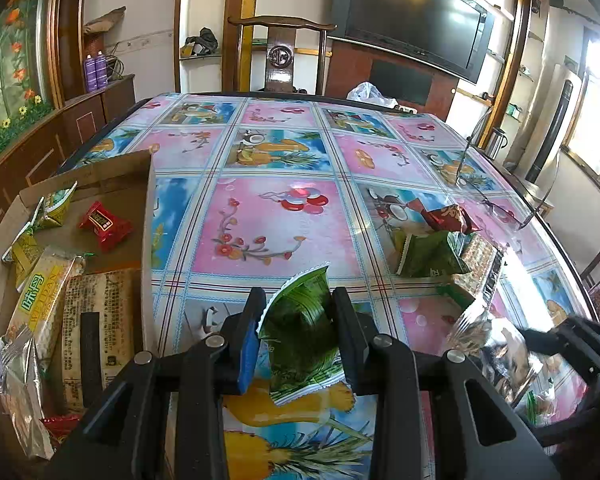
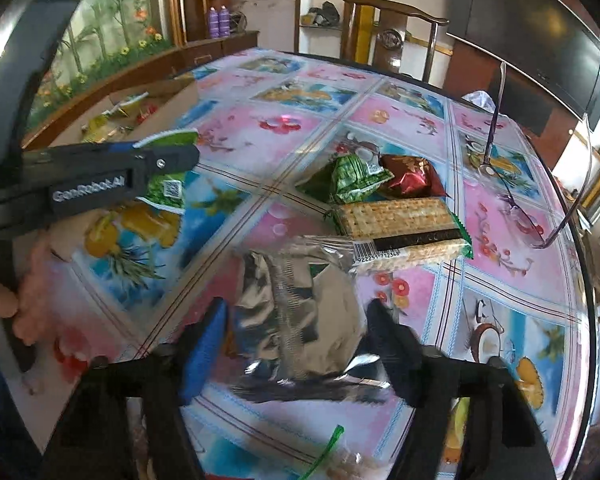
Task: Organize snacks
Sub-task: 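Grasp a green snack bag with the left gripper while the right gripper grasps a silver foil bag, then hold the green bag and silver foil bag above the table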
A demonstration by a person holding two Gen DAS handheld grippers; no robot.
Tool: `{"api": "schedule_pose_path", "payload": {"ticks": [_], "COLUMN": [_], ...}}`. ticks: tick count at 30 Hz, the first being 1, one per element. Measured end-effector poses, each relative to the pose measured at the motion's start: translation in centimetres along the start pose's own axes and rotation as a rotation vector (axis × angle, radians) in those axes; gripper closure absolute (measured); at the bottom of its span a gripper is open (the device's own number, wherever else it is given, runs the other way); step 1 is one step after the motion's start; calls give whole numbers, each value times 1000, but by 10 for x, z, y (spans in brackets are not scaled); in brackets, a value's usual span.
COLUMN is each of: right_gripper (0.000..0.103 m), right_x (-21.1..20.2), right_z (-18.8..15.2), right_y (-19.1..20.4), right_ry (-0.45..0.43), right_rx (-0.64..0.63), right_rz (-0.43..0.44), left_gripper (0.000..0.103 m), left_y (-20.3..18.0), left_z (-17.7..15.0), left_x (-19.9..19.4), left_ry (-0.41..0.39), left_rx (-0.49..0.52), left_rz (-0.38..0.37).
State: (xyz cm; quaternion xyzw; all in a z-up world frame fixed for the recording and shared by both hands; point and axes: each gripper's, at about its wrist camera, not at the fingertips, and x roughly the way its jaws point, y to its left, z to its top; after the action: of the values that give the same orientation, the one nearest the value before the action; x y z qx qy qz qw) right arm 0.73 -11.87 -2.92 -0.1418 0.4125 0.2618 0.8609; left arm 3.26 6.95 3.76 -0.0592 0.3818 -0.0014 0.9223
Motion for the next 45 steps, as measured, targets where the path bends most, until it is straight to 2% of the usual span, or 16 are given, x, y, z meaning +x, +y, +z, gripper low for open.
{"api": "schedule_pose_path", "payload": {"ticks": [1,5,9,11,13,16,24,31,45], "right_gripper": [42,42,41,41,41,41,41,41,41], "right_x": [0,-3,-17,-19,-18,-17,-20,-18,-18], "right_z": [0,11,35,47,51,47,40,38,37], "right_y": [0,0,-8,-12,-9,-4,-13,-10,-9], "right_ry": [-6,-38,-150,-205,-229,-249,-268,-263,-263], "right_rx": [4,40,174,243,258,251,289,281,280], "right_rz": [-1,-11,29,12,-20,-18,-21,-26,-17], "left_gripper": [70,70,70,70,70,70,70,70,70], "left_y": [0,0,2,1,0,-4,-20,-25,-28], "left_z": [0,1,2,1,1,0,-4,-5,-6], "left_x": [0,-2,-4,-4,-4,-6,-17,-22,-23], "left_ry": [-1,-9,-22,-23,-27,-39,-107,-136,-146], "left_rx": [0,-3,-1,2,13,31,111,138,154], "left_rz": [0,-1,8,11,18,30,73,89,98]}}
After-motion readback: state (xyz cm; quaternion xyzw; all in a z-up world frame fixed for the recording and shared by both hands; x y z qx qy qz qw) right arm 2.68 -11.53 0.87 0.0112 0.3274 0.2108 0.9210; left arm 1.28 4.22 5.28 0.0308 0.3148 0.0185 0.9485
